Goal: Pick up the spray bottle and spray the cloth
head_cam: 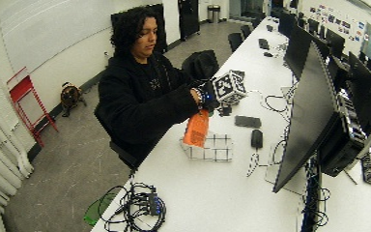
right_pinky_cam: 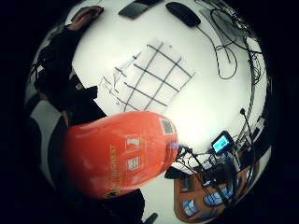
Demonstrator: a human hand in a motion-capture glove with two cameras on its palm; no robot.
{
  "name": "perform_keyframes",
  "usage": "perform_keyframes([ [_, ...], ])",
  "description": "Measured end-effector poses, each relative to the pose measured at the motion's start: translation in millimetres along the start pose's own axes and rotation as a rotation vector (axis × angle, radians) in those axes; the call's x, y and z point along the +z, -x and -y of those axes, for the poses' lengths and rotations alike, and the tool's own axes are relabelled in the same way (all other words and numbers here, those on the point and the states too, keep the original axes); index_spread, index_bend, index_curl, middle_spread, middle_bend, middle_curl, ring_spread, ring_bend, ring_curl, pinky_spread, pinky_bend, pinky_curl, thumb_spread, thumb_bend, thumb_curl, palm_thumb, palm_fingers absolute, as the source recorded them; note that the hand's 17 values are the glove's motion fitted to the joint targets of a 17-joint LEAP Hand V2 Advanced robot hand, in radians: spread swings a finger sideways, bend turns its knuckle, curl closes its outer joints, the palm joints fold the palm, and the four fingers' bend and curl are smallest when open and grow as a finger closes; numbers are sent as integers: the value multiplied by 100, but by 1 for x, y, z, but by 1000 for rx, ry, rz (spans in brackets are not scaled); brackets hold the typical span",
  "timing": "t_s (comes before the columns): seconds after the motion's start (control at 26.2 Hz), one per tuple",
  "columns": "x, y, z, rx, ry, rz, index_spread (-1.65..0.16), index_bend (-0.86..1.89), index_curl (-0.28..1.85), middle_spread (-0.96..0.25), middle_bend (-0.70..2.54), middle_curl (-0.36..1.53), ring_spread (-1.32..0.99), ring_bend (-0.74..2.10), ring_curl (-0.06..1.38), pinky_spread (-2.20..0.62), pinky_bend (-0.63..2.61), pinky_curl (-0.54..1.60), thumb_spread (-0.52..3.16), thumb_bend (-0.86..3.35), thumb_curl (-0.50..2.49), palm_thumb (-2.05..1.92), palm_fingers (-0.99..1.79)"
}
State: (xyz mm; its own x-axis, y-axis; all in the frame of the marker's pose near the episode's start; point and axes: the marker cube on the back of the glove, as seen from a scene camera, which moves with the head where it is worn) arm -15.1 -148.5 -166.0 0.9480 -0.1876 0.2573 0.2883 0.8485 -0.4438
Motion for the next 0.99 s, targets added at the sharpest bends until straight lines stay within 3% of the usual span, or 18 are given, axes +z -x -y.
perform_keyframes([
  [0.19, -13, 8, 8, -127, -158, 129, -28, 32, 61, -19, 65, 57, -22, 73, 49, -31, 46, 41, 42, -3, 83, 91, 136],
  [0.5, -9, 34, 67, -316, -571, 353, -28, 31, 61, -19, 65, 57, -21, 73, 49, -30, 47, 41, 43, -2, 83, 92, 137],
  [0.73, 7, 45, 119, -337, -799, 533, -28, 31, 61, -19, 65, 57, -21, 73, 50, -30, 48, 42, 42, -3, 83, 93, 138],
  [0.99, 30, 49, 158, -309, -902, 645, -28, 32, 62, -19, 65, 57, -21, 74, 50, -30, 48, 42, 42, -3, 84, 93, 138],
])
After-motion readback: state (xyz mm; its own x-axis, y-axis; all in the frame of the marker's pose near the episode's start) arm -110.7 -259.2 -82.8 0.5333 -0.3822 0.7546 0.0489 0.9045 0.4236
